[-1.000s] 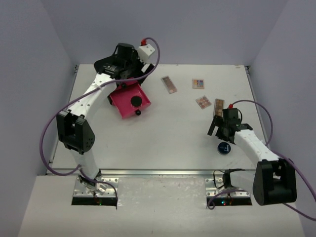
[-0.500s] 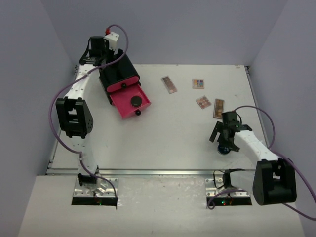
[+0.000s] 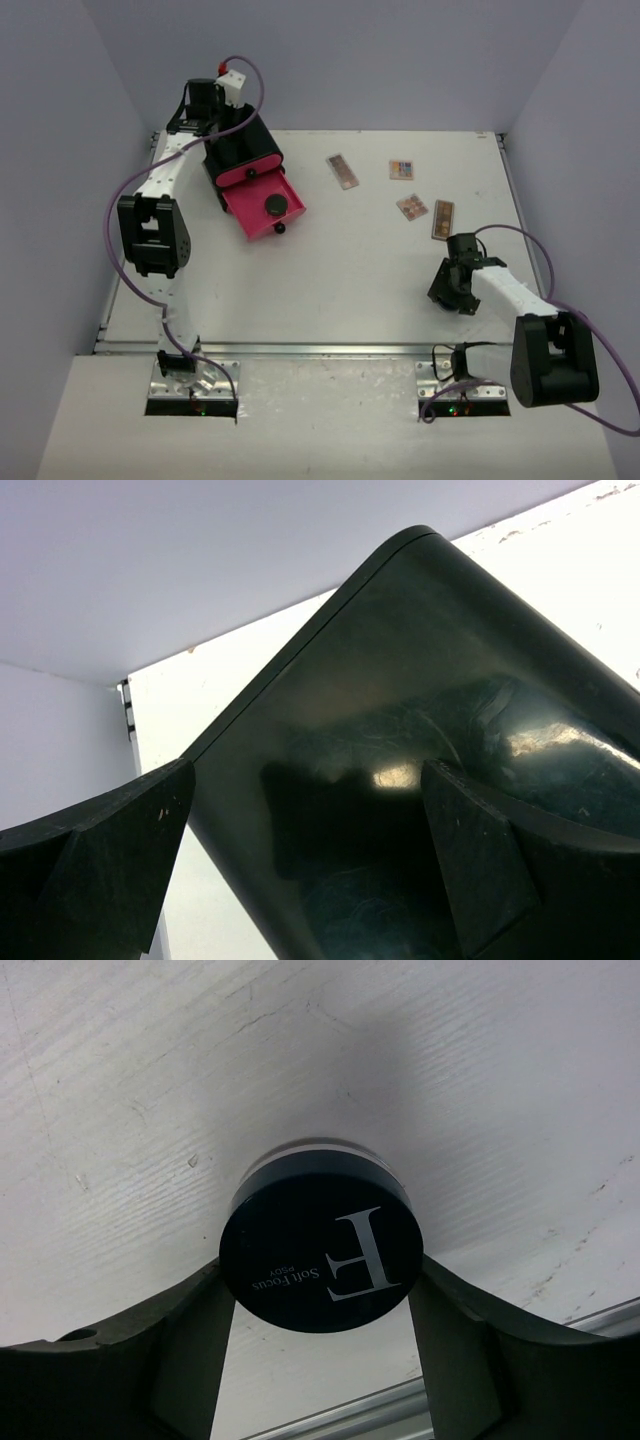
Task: Organize the makeup
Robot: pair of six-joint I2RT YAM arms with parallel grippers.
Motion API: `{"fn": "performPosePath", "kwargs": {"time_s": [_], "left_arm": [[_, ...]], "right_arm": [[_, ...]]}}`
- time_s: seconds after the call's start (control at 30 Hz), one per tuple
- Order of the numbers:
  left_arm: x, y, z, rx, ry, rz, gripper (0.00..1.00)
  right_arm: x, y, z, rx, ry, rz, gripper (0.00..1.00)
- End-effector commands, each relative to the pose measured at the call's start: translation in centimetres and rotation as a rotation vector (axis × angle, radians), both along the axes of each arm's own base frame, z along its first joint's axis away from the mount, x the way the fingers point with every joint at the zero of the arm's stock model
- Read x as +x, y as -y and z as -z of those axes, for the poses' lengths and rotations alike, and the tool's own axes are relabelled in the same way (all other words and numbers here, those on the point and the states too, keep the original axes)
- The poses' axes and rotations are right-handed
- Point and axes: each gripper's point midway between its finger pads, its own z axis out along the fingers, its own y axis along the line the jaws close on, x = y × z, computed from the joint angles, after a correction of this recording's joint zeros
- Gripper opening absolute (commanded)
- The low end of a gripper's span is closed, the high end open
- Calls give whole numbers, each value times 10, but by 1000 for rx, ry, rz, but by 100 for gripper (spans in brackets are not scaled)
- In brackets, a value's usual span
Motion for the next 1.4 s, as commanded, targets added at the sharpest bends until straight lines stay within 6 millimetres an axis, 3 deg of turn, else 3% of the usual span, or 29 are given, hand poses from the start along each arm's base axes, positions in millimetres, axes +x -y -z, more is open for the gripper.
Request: {"fn": "performPosePath", "kwargs": {"time_s": [0.0, 0.1, 0.23, 0.33, 0.4, 0.47, 0.53, 0.6, 0.73, 0.8, 0.9, 0.93, 1.0, 1.03, 1.2, 1.23, 1.3, 1.37], "left_arm": [[1, -6, -24, -9, 73, -5, 96], [1, -7, -19, -16, 61, 1, 96], [0, -5, -20, -23, 60, 10, 96], [0, -5, -19, -23, 58, 12, 96], [0, -6, -18, -16, 57, 12, 96], [0, -9, -15, -14, 52, 8, 96], [0, -10, -13, -15, 48, 7, 96], [0, -9, -11, -16, 44, 10, 96], [0, -10, -9, -9, 41, 11, 96], [2, -11, -8, -3, 41, 7, 96], [3, -13, -7, 3, 40, 0, 96], [3, -13, -6, 4, 39, -2, 96], [3, -29, -4, 4, 35, -31, 96], [3, -30, -3, 2, 33, -32, 96], [5, -33, 2, 3, 30, -41, 97], [5, -33, 3, 3, 30, -42, 97], [7, -34, 6, 2, 28, -46, 97], [7, -34, 9, -1, 23, -47, 97]], "right_arm": [[9, 5, -3, -22, 40, 18, 70], [10, 6, -2, -32, 24, 13, 82], [11, 4, -1, -24, 1, 1, 77], [11, 3, -1, -21, 6, -2, 60], [13, 1, -2, -11, 27, -19, 40], [15, -2, -2, 8, 46, -49, 27], [23, -7, -6, 25, 80, -82, 3], [33, -10, -16, 24, 117, -104, 1], [82, -39, -63, -21, 288, -271, 0], [128, -79, -115, -59, 439, -444, 0], [176, -160, -172, -24, 597, -693, 0], [183, -192, -183, 9, 637, -782, 0], [200, -239, -203, 47, 720, -906, 0], [205, -278, -214, 65, 768, -1011, 0], [232, -405, -227, 113, 850, -1293, 3], [237, -418, -226, 115, 852, -1310, 3], [252, -447, -244, 118, 908, -1327, 3], [259, -467, -213, 112, 872, -1357, 4]]}}
